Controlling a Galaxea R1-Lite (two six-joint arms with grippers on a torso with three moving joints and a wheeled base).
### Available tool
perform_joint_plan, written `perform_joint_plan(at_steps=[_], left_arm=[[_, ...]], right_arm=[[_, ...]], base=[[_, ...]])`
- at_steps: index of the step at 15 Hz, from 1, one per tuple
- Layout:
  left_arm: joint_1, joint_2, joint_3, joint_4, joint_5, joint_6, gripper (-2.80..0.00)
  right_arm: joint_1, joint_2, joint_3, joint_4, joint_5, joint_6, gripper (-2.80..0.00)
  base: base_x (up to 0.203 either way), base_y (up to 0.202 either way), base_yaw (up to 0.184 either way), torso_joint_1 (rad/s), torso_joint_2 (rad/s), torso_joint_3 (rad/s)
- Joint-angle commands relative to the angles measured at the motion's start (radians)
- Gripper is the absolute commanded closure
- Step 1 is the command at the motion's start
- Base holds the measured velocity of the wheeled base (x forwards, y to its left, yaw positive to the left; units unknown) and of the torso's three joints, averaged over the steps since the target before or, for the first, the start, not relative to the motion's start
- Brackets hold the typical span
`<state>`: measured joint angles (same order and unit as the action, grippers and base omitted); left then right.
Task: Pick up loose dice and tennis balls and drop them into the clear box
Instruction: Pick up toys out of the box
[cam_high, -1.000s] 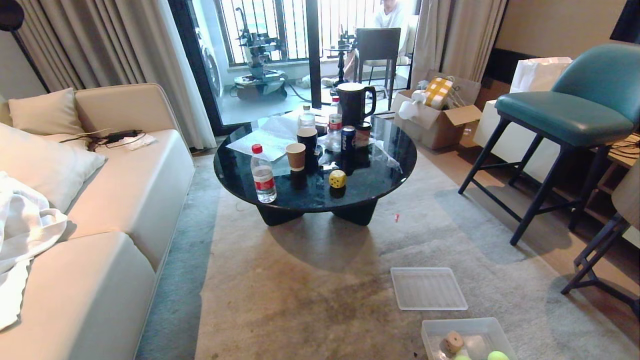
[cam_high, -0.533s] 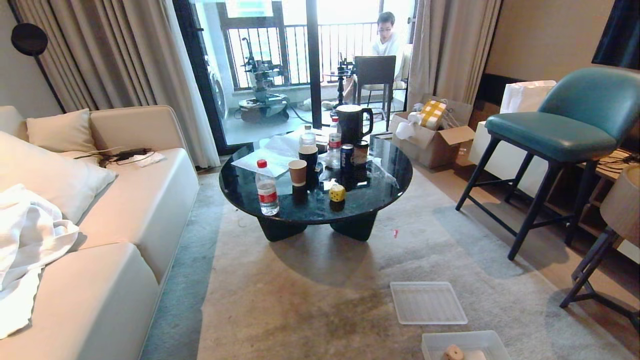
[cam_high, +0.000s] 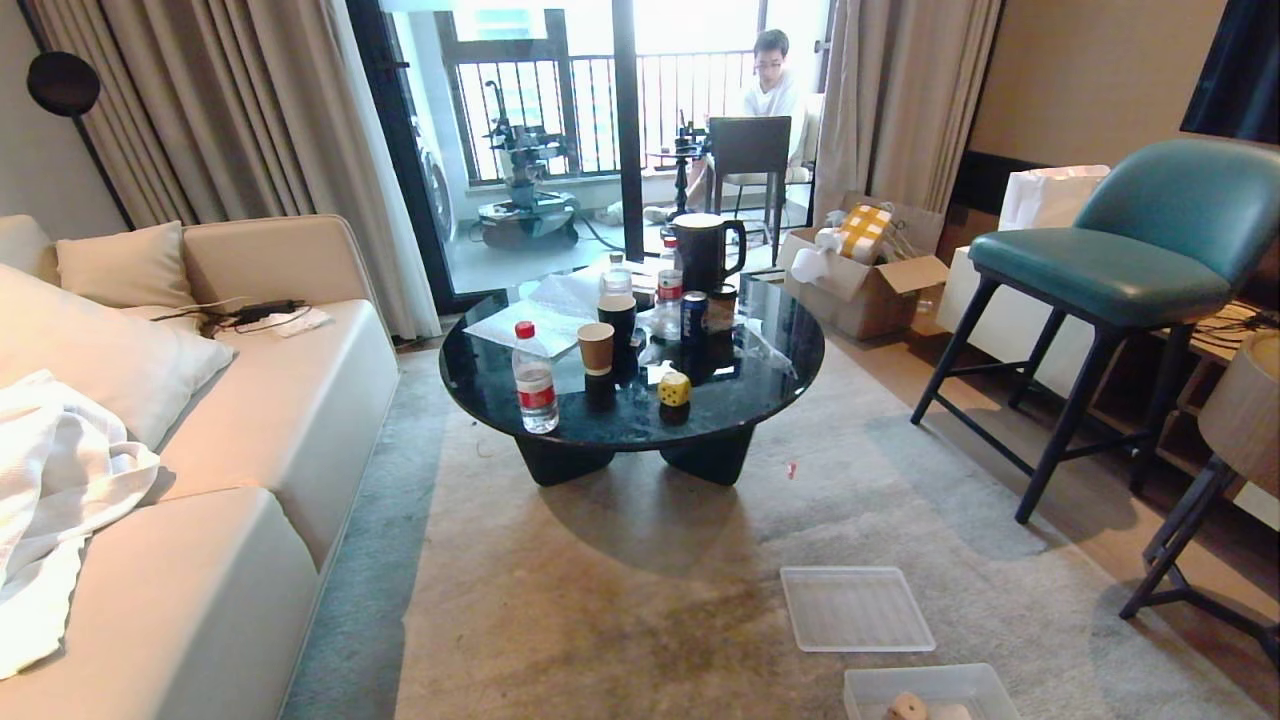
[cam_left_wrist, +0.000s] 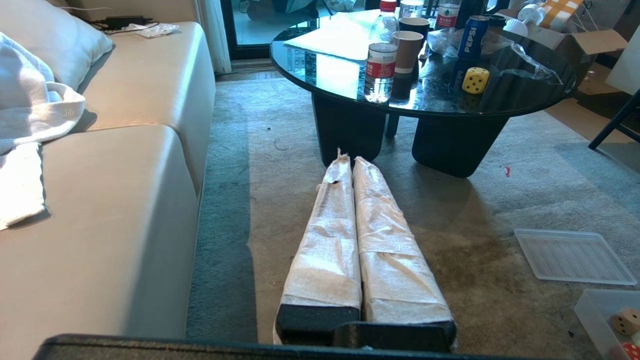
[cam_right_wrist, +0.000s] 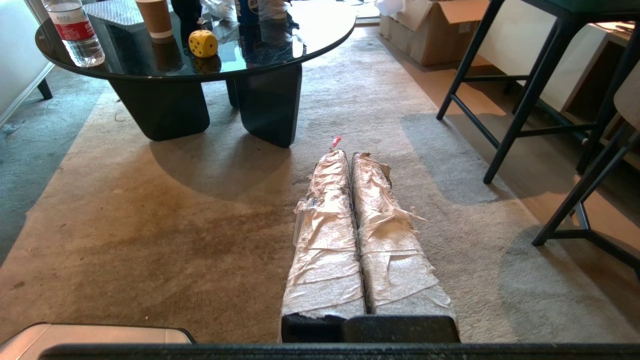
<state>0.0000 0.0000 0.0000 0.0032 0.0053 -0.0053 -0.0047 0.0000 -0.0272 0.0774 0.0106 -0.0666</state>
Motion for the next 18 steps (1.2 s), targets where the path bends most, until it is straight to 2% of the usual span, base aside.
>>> perform_joint_plan(at_steps=[1,4,18], left_arm=[[0.0,0.0,0.0,0.0,0.001,-0.001,0.0],[0.0,0.0,0.0,0.0,0.001,-0.001,0.0],[0.0,0.0,0.002,0.0,0.001,-0.004,0.0]], right_arm=[[0.0,0.002,0.0,0.001,0.0,-0.001,0.0],[0.0,0.002,0.0,0.001,0.0,-0.001,0.0],[0.0,0.002,0.0,0.002,0.0,-0.002,0.0]], base=[[0.0,0.0,0.0,0.0,0.0,0.0],[0.047,0.0,0.0,-0.002,0.0,0.003],[0.183,0.0,0.0,0.003,0.0,0.003]])
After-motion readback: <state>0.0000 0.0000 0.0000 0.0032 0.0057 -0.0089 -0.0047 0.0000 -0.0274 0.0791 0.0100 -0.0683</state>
